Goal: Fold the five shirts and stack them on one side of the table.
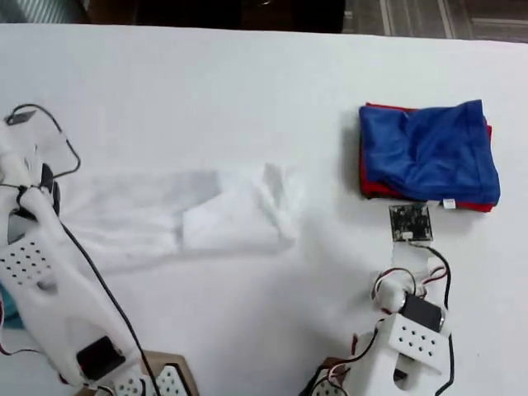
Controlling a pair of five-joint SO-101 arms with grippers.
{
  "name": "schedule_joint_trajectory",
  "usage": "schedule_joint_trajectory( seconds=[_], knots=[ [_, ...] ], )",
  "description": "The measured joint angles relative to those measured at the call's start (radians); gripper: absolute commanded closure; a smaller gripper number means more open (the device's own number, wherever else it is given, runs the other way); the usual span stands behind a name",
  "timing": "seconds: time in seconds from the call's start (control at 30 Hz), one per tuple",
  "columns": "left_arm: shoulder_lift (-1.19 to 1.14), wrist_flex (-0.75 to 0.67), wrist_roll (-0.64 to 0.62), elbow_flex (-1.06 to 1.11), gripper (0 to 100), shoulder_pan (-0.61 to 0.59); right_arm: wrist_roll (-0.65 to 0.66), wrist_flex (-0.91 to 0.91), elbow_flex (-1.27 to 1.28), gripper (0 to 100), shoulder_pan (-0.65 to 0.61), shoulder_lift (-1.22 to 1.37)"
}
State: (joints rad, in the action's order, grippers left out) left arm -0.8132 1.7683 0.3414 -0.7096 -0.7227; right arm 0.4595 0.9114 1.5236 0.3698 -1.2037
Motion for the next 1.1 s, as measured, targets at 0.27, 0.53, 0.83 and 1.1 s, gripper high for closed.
schedule_joint_trajectory(
  seconds=[0.27,0.53,0.83,1.1],
  knots=[
    [0.356,0.0,0.0,0.281,97,0.212,-0.008,-0.009,0.008,97.7,0.0,0.002],
    [0.565,0.0,-0.087,0.327,97,0.623,-0.014,-0.009,0.008,97.6,0.0,0.002],
    [0.571,-0.005,-0.219,0.334,97,0.911,-0.017,-0.009,0.008,97.6,0.0,0.002],
    [0.571,-0.106,-0.247,0.342,97,1.073,-0.017,-0.009,0.008,97.6,0.0,0.002]
  ],
)
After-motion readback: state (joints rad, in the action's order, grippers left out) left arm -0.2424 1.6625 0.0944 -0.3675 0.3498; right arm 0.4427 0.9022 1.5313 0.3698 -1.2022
